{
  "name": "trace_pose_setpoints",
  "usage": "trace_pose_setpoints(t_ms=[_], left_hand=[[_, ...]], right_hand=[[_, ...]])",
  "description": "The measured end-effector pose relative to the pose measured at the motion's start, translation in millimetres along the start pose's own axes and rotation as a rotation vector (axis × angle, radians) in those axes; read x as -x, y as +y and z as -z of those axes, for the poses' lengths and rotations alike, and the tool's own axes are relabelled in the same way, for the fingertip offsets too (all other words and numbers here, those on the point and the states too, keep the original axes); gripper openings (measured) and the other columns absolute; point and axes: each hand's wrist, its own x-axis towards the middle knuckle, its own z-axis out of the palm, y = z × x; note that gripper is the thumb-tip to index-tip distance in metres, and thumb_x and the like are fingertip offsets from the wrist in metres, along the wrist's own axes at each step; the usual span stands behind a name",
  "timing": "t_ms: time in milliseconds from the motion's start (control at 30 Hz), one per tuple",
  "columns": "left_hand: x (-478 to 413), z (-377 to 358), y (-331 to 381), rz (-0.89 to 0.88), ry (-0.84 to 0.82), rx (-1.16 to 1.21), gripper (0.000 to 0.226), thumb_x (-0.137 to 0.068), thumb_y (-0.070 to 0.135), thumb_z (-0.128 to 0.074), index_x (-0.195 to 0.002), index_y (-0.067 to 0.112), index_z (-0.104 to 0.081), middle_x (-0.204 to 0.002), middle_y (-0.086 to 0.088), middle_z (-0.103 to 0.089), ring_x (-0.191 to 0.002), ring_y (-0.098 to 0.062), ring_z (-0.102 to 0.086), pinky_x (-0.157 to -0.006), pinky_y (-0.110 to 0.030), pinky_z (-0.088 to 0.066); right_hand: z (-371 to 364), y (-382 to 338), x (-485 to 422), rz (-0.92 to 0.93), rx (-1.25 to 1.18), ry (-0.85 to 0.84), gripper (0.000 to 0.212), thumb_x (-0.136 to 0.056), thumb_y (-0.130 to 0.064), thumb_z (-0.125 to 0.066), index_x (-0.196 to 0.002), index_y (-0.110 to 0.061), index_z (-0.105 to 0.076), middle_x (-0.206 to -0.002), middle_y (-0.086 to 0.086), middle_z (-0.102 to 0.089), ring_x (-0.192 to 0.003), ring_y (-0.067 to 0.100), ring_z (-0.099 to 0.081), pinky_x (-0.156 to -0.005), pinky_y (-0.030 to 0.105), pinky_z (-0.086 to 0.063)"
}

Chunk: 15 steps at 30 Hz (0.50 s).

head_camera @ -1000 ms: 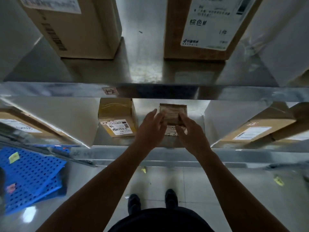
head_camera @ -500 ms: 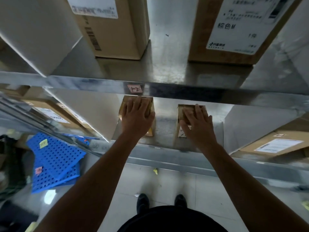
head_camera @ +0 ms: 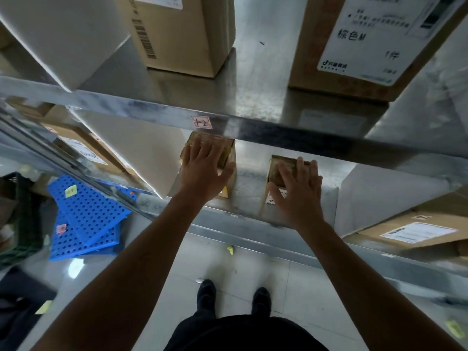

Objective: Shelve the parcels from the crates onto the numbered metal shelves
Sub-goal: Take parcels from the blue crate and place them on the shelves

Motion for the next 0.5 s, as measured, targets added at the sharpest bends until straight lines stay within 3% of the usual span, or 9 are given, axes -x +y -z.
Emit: trace_pose_setpoints(t_ms=[100, 200, 267, 333, 500], left_hand=[[20, 5, 8, 0.051, 0.092, 0.093, 0.052, -0.099, 0.046, -0.055, -0.143, 0.019, -0.053, -0.157, -0.011, -0.044, -0.151, -0.039, -0.028, -0.125, -0.054, -0.019], [59, 9, 12, 0.181, 0.134, 0.174, 0.06, -0.099, 0.053, -0.044, -0.151, 0.022, -0.046, -0.164, -0.005, -0.037, -0.157, -0.032, -0.017, -0.127, -0.054, -0.012], [90, 13, 7, 0.273, 0.141, 0.193, 0.063, -0.102, 0.056, -0.041, -0.157, 0.026, -0.036, -0.168, -0.001, -0.028, -0.159, -0.026, -0.008, -0.128, -0.05, -0.005], [122, 20, -7, 0.335, 0.13, 0.17, 0.066, -0.103, 0.062, -0.035, -0.161, 0.03, -0.027, -0.171, 0.005, -0.019, -0.16, -0.021, -0.001, -0.127, -0.047, -0.001], [203, 53, -67, 0.469, 0.129, 0.122, 0.07, -0.098, 0.073, -0.027, -0.159, 0.039, -0.027, -0.171, 0.007, -0.016, -0.16, -0.02, 0.003, -0.129, -0.052, -0.004]], right_hand=[[4, -10, 3, 0.093, -0.079, 0.047, 0.064, -0.105, -0.05, -0.05, -0.161, -0.021, -0.038, -0.174, 0.014, -0.015, -0.161, 0.037, 0.003, -0.13, 0.055, 0.003], [2, -38, 11, 0.195, -0.156, 0.03, 0.065, -0.106, -0.058, -0.04, -0.159, -0.021, -0.041, -0.171, 0.012, -0.026, -0.162, 0.032, -0.006, -0.129, 0.049, 0.005], [-2, -62, 17, 0.291, -0.183, -0.018, 0.069, -0.103, -0.06, -0.03, -0.158, -0.02, -0.043, -0.168, 0.009, -0.034, -0.162, 0.031, -0.01, -0.13, 0.054, 0.001], [-6, -87, 27, 0.384, -0.221, -0.074, 0.066, -0.104, -0.056, -0.034, -0.157, -0.018, -0.045, -0.165, 0.008, -0.04, -0.16, 0.031, -0.018, -0.129, 0.06, -0.006], [-31, -152, 58, 0.536, -0.13, -0.223, 0.062, -0.106, -0.054, -0.042, -0.161, -0.026, -0.037, -0.169, 0.006, -0.034, -0.16, 0.031, -0.018, -0.13, 0.056, -0.012]])
